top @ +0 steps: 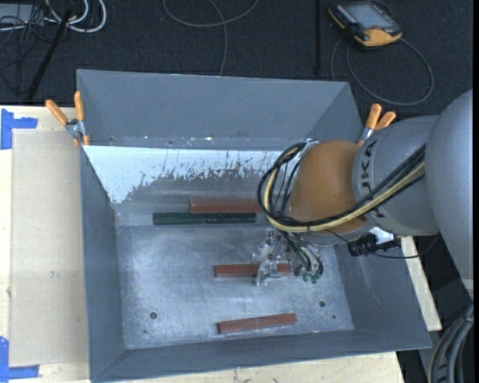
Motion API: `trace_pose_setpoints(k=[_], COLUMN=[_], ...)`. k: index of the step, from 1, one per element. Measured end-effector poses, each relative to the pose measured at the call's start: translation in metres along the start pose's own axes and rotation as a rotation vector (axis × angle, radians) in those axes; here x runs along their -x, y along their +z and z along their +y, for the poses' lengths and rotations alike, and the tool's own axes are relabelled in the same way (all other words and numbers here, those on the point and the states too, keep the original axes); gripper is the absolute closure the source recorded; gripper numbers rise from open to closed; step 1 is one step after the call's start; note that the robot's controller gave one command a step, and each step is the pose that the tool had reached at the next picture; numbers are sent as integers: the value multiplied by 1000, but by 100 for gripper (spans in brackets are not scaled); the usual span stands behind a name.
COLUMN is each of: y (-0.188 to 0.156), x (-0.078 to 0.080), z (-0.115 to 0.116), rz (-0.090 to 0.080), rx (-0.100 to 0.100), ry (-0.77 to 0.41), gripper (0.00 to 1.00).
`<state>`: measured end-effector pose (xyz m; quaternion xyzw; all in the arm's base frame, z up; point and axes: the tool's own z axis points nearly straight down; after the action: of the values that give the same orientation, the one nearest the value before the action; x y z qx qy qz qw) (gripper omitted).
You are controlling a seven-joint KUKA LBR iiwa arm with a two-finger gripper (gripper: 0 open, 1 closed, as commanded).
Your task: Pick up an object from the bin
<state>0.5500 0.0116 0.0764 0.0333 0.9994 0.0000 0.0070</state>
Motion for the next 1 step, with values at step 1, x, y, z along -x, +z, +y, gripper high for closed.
trace_pose_setpoints(k=[1], y=[0], x=[0], z=[0], rz=[0], rx=[0], ry=[-1], gripper=[100])
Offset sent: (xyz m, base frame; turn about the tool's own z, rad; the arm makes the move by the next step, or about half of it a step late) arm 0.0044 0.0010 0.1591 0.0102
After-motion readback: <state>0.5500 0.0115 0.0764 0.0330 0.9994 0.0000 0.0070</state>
